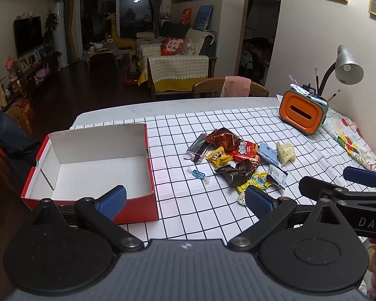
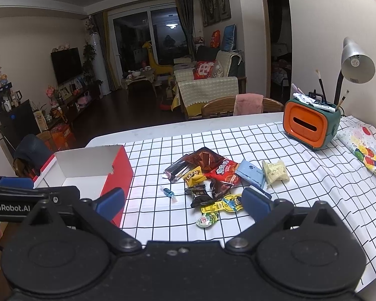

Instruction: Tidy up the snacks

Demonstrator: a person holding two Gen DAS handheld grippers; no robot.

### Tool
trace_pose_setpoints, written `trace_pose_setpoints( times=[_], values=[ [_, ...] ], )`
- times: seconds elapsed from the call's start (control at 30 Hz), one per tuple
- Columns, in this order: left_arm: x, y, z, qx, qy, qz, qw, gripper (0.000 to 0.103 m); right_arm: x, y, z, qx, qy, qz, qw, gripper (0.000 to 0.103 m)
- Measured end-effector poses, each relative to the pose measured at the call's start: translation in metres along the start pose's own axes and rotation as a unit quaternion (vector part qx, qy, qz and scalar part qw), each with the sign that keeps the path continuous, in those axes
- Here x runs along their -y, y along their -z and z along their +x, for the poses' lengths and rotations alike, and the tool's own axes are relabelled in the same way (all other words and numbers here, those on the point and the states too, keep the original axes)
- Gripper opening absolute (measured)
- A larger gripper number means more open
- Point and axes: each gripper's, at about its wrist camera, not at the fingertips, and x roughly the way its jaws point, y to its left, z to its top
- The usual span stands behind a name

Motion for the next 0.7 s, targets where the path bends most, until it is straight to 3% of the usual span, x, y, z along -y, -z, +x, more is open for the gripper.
trace_pose_setpoints(
  times=[0.7],
  values=[
    [-0.0023, 0.0015, 0.0005, -0.004, 0.009, 0.001, 0.9999, 0.102, -0.0032, 0.0009, 0.0005, -0.001, 0.003, 0.004, 1.000, 0.098]
  ],
)
